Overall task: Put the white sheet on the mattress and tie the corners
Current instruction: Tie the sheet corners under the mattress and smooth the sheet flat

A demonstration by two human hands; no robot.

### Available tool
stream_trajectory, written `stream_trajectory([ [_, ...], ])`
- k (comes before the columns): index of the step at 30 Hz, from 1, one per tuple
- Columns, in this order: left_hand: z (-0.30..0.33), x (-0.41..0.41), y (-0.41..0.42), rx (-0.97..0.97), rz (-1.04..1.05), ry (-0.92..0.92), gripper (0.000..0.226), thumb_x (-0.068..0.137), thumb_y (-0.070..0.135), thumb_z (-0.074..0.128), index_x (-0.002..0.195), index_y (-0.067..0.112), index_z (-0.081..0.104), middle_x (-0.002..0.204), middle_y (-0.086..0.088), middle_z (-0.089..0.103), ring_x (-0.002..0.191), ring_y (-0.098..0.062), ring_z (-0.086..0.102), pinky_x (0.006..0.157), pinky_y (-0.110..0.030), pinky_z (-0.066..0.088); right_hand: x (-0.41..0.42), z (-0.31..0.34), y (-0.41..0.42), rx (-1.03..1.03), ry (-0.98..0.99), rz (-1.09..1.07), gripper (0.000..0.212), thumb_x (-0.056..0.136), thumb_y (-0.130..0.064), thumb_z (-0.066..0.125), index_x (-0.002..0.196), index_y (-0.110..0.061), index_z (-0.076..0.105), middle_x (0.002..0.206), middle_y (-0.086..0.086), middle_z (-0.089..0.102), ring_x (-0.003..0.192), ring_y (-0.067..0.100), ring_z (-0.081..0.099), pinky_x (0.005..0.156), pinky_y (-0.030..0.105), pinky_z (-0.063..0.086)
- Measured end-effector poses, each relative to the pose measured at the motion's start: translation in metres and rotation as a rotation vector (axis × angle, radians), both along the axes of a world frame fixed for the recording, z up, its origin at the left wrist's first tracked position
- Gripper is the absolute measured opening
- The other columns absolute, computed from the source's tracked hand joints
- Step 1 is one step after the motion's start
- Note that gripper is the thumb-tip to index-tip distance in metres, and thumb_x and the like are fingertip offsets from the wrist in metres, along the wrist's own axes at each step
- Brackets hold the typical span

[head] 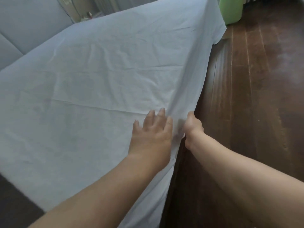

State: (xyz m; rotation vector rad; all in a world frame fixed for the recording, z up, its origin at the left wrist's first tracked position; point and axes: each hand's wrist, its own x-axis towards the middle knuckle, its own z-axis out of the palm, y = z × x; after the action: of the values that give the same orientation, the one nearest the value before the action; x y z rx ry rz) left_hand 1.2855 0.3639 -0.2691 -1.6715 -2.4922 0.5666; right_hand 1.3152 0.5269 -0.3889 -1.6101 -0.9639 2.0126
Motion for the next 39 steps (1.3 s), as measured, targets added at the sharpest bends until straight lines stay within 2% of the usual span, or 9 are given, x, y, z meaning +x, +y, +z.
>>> stream_trajectory([
  [4, -0.009, 0.034, -0.067, -0.255, -0.166, 0.113, 0.065, 0.105, 0.031, 0.039, 0.163, 0.011, 0.019, 0.168, -0.019, -0.025, 0.149, -0.040, -0.036, 0.112, -0.075, -0.016, 0.007, 0.049, -0.046, 0.056, 0.020, 0.186, 0.091, 0.073, -0.076, 0.039, 0.149, -0.027, 0.042, 0.144, 0.001, 0.051, 0.124, 0.033, 0.054, 0.106, 0.056, 0.042],
  [11, -0.003, 0.088, -0.130, -0.775, -0.223, 0.128, 0.044, 0.102, 0.043, 0.053, 0.136, 0.020, 0.066, 0.151, -0.014, 0.054, 0.151, -0.036, 0.028, 0.105, -0.071, -0.032, 0.054, 0.107, -0.155, 0.560, -0.015, 0.567, 0.056, 0.102, -0.047, 0.043, 0.151, -0.020, 0.040, 0.151, 0.007, 0.047, 0.135, 0.029, 0.048, 0.114, 0.046, 0.039],
  [14, 0.011, 0.097, -0.158, -0.505, -0.151, -0.116, 0.032, 0.101, 0.037, 0.053, 0.121, 0.023, 0.073, 0.130, -0.005, 0.069, 0.136, -0.027, 0.050, 0.121, -0.057, -0.017, 0.088, 0.095, -0.180, 0.317, -0.215, 0.849, 0.044, 0.100, -0.037, 0.052, 0.132, -0.008, 0.060, 0.129, 0.015, 0.064, 0.117, 0.034, 0.064, 0.089, 0.044, 0.056],
  [17, 0.015, 0.098, -0.187, -0.014, -0.142, -0.246, 0.037, 0.099, 0.028, 0.050, 0.130, 0.018, 0.068, 0.146, -0.006, 0.056, 0.145, -0.027, 0.040, 0.126, -0.059, 0.000, 0.115, 0.084, -0.186, 0.547, -0.446, 1.134, 0.031, 0.095, -0.016, 0.054, 0.122, -0.007, 0.068, 0.118, 0.014, 0.069, 0.105, 0.030, 0.067, 0.079, 0.031, 0.053],
  [21, -0.001, 0.093, -0.227, 0.347, 0.138, -0.313, 0.059, 0.093, 0.027, 0.051, 0.151, 0.032, 0.041, 0.172, -0.002, 0.013, 0.159, -0.026, 0.009, 0.124, -0.062, 0.012, 0.133, 0.070, -0.201, 0.640, -0.458, 1.049, 0.018, 0.092, -0.016, 0.050, 0.094, -0.010, 0.067, 0.083, 0.002, 0.065, 0.073, 0.019, 0.059, 0.058, 0.026, 0.045],
  [23, -0.014, 0.089, -0.242, 0.460, 0.285, -0.343, 0.071, 0.091, 0.033, 0.050, 0.157, 0.033, 0.025, 0.172, -0.004, 0.011, 0.158, -0.029, 0.011, 0.123, -0.060, 0.019, 0.138, 0.062, -0.212, 0.510, -0.407, 1.030, 0.020, 0.096, -0.016, 0.048, 0.096, -0.009, 0.067, 0.081, 0.004, 0.064, 0.068, 0.019, 0.061, 0.050, 0.021, 0.040],
  [26, -0.024, 0.086, -0.245, 0.431, 0.396, -0.367, 0.087, 0.092, 0.048, 0.054, 0.163, 0.030, 0.007, 0.170, -0.003, 0.004, 0.155, -0.027, 0.004, 0.119, -0.061, 0.026, 0.137, 0.054, -0.230, 0.262, -0.309, 0.845, 0.022, 0.104, -0.022, 0.047, 0.103, -0.011, 0.066, 0.090, 0.007, 0.069, 0.077, 0.024, 0.065, 0.060, 0.028, 0.042],
  [30, -0.017, 0.075, -0.233, 0.483, 0.434, -0.317, 0.077, 0.089, 0.048, 0.056, 0.157, 0.031, 0.025, 0.158, 0.002, 0.023, 0.142, -0.024, 0.015, 0.114, -0.064, 0.028, 0.121, 0.038, -0.247, 0.124, -0.280, 0.732, 0.032, 0.105, -0.031, 0.044, 0.111, -0.007, 0.064, 0.099, 0.012, 0.073, 0.070, 0.023, 0.062, 0.052, 0.024, 0.044],
  [39, -0.012, 0.049, -0.231, 0.343, 0.404, -0.495, 0.085, 0.095, 0.048, 0.054, 0.162, 0.037, 0.001, 0.168, 0.009, -0.012, 0.155, -0.018, -0.014, 0.116, -0.075, 0.014, 0.095, 0.002, -0.263, 0.113, -0.405, 0.763, 0.017, 0.097, -0.007, 0.045, 0.096, -0.001, 0.061, 0.088, 0.018, 0.062, 0.063, 0.026, 0.051, 0.058, 0.033, 0.043],
])
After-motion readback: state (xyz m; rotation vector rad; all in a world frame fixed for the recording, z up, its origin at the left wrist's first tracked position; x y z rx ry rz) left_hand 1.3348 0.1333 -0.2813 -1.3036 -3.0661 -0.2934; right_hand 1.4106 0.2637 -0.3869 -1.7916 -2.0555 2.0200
